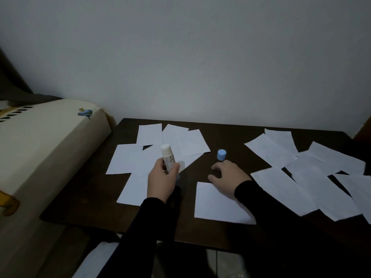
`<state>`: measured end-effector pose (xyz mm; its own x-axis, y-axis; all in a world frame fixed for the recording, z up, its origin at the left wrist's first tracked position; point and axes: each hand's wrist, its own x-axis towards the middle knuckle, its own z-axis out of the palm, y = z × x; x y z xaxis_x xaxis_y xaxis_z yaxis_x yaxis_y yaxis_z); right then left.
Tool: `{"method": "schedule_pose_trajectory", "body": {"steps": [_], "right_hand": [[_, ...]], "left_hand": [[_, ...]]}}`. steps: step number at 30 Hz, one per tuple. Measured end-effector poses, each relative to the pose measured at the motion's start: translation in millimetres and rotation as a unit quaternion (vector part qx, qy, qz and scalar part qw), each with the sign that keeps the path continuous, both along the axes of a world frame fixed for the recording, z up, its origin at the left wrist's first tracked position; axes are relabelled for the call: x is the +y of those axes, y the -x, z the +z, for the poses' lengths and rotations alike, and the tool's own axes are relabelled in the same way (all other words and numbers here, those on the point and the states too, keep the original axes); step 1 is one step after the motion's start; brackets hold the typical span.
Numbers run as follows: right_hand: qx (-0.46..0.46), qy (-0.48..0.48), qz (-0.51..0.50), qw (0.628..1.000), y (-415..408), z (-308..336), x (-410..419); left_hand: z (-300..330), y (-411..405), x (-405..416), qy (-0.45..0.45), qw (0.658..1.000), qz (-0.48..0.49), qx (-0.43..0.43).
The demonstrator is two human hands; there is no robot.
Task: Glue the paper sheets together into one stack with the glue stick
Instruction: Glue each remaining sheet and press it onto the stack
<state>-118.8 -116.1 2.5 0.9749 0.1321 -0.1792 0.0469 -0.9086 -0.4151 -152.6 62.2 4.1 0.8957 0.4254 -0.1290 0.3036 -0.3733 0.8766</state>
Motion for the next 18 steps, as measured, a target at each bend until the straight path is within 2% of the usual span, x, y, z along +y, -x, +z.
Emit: {"method": "schedule_pose_trajectory", "body": {"steps": [4,12,14,18], "right_hand": [[-0.012,-0.049,-0.024,0.998,-26,-11,22],[-0.062,-0.021,-0.057,0.996,-70,-32,32],[-0.062,-0.019,-0.056,0.996,-79,-35,32],[-0.061,-0.016,-0.076,0.995,-100,-39,32]], "left_hand": [[2,-7,10,0.016,1.000,0.009,-0.004],[-2,-35,19,0.086,0.996,0.001,-0.016],[-5,-43,19,0.051,0.998,-0.021,-0.003],[-13,-55,22,-0.083,0.995,-0.040,0.034]]}}
